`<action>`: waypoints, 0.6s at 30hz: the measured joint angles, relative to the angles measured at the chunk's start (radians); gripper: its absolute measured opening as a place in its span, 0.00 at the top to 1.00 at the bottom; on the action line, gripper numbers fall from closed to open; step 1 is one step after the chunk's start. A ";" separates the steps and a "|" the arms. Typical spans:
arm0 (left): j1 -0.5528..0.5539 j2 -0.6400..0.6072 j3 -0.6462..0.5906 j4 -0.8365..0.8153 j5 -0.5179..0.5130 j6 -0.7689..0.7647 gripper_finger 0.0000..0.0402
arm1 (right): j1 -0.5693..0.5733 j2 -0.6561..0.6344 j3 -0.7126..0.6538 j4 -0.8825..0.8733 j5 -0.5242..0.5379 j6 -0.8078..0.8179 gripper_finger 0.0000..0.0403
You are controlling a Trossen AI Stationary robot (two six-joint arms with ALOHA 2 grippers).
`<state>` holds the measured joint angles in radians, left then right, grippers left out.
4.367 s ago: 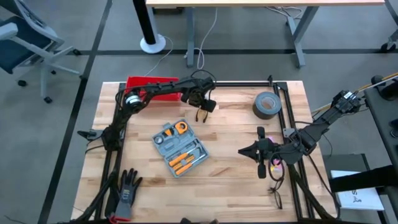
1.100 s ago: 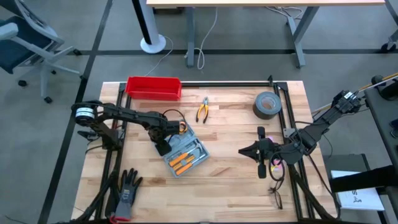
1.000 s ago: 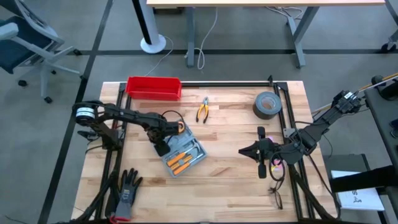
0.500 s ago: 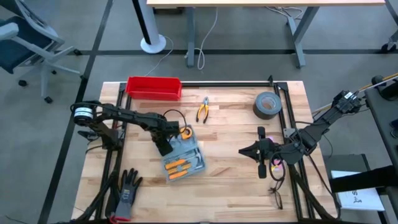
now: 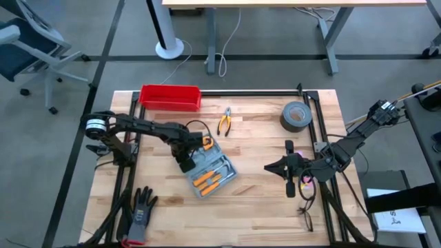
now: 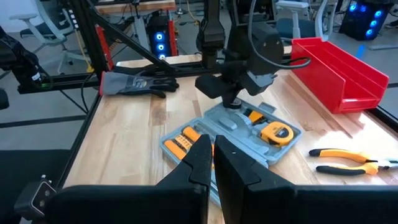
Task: Prefit tool cases
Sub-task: Remove the electrical tape from the gray toolbox
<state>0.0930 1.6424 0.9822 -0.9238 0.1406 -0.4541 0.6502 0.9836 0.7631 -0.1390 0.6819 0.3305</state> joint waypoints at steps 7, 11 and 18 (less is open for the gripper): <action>-0.003 -0.001 0.063 -0.009 -0.001 0.011 0.98 | 0.000 0.000 0.000 0.001 0.000 0.001 1.00; -0.002 -0.003 0.112 -0.006 -0.085 0.036 0.98 | 0.000 0.000 0.000 0.001 0.000 0.001 1.00; 0.018 -0.003 0.221 0.076 -0.226 0.100 0.98 | 0.000 0.000 0.000 0.002 0.000 0.002 1.00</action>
<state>0.1108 1.6394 1.2033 -0.8479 -0.0855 -0.3539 0.6499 0.9836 0.7631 -0.1371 0.6819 0.3325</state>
